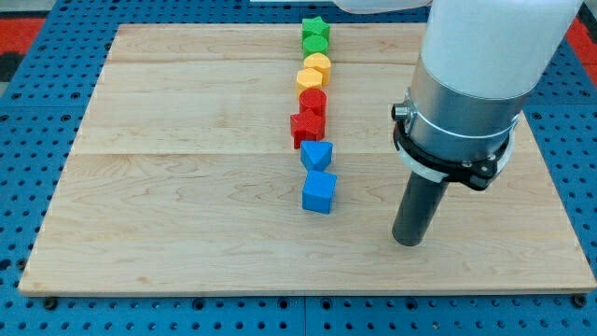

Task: Move your arm a bit up

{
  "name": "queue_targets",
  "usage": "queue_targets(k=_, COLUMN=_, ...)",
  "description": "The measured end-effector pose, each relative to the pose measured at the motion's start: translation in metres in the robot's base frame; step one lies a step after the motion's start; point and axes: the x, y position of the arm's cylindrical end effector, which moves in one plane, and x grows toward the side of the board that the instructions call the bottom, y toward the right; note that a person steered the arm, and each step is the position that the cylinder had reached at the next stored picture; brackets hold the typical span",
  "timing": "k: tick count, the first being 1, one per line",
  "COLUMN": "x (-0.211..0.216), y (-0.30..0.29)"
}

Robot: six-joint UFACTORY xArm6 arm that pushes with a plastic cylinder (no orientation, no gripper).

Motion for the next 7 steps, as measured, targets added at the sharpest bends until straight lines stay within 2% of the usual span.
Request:
queue_targets(k=2, x=0.001, y=0.0)
queue_targets(k=5, x=-0.063, y=0.0)
queue_targets(k=7, x=-0.068, y=0.005)
